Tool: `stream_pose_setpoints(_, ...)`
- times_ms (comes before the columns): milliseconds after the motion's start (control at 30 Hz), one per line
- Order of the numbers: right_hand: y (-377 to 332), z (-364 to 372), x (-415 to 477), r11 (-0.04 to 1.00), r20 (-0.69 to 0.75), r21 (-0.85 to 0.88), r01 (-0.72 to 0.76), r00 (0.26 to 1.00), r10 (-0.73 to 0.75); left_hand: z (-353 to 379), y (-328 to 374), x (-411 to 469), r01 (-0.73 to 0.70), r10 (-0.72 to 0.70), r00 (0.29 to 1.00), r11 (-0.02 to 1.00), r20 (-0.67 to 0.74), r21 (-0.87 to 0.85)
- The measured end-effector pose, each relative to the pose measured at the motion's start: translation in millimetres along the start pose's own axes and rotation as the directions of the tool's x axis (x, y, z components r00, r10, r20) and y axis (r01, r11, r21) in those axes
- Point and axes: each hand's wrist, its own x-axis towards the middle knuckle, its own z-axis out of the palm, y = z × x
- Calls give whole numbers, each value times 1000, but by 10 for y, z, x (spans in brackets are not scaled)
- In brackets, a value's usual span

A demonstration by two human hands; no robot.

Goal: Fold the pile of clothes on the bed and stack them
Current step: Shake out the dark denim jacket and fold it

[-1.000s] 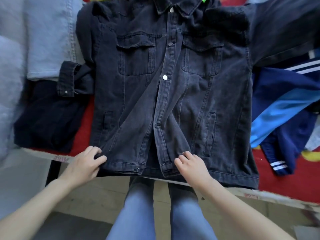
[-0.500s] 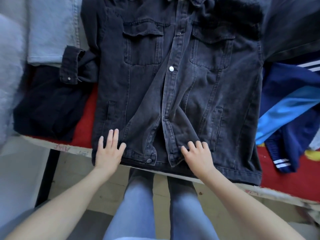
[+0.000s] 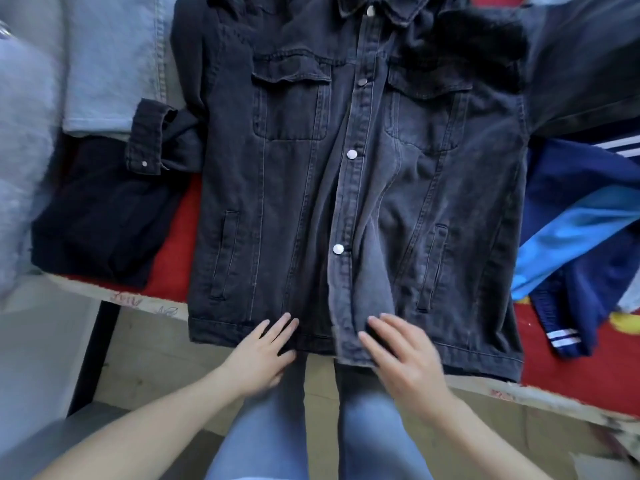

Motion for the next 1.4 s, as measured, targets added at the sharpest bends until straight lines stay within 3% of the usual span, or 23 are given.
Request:
stream_pose_setpoints(133, -332, 424, 17, 1000, 38, 24, -17, 999, 16, 34, 1, -177, 45, -43, 999, 996, 21, -75)
stream_pose_setpoints(200, -426, 633, -3, 997, 223, -76, 19, 975, -1, -23, -35, -184, 198, -190, 980, 907, 58, -371)
stream_pose_setpoints(233, -449, 709, -25, 989, 362, -134, 67, 932, -14, -105, -58, -149, 316, -330, 940, 759, 81, -570)
stream_pose_setpoints(300, -453, 764, -82, 971, 560, -185, 152, 828, -23, -273, -81, 12, 449, -500, 810, 193, 306, -872)
stream_pose_setpoints(333, -432, 760, -106, 975, 578, -160, 151, 816, -31, -344, -94, 123, 456, -525, 750, -29, 402, -889)
stream_pose_setpoints(400, -375, 719, -126, 988, 490, -111, 109, 871, -41, -461, -97, 310, 439, -529, 705, -197, 472, -877)
stream_pose_setpoints(467, -302, 645, -146, 992, 351, -129, 5, 935, 41, -554, -36, 465, 407, -580, 698, -162, 420, -899)
stream_pose_setpoints(500, -246, 605, -197, 983, 323, -165, -82, 937, 132, -568, -13, 526, 413, -624, 688, -86, 372, -907)
stream_pose_setpoints(533, -170, 570, -286, 958, 339, -221, -183, 907, 251, -585, 2, 578, 442, -676, 668, 22, 313, -897)
stream_pose_setpoints(633, 49, 419, -563, 839, 483, -396, -373, 692, 536, -672, 44, 619, 592, -800, 592, 350, 97, -726)
stream_pose_setpoints(700, 164, 357, -677, 825, 458, -448, -345, 704, 543, -693, 28, 636, 629, -778, 624, 444, 74, -638)
stream_pose_setpoints(800, 342, 295, -748, 825, 332, -450, -341, 794, 509, -667, 2, 638, 572, -671, 712, 386, 205, -723)
stream_pose_setpoints(900, 596, 139, -809, 856, 334, -448, -256, 841, 426, -628, 44, 560, 487, -569, 764, 199, 304, -850)
stream_pose_setpoints(1033, 948, -294, -1012, 904, 328, -422, -67, 918, 222, -554, 240, 483, 425, -562, 743, -24, 364, -905)
stream_pose_setpoints(1100, 1056, -563, -1187, 902, 386, -431, -14, 901, 198, -473, 326, 474, 479, -564, 725, 1, 395, -878)
stream_pose_setpoints(1200, 1062, -755, -1327, 865, 404, -492, -97, 855, 326, -303, 431, 456, 601, -535, 739, 250, 409, -759)
stream_pose_setpoints(1267, 1015, -734, -1339, 822, 388, -532, -202, 804, 450, -249, 481, 453, 632, -549, 728, 306, 411, -711)
stream_pose_setpoints(1333, 1011, -751, -1259, 698, 327, -585, -413, 667, 669, -258, 505, 470, 625, -577, 704, 225, 415, -748)
stream_pose_setpoints(1400, 1084, -833, -1192, 483, 262, -596, -641, 413, 872, -254, 502, 464, 601, -618, 674, 141, 404, -787)
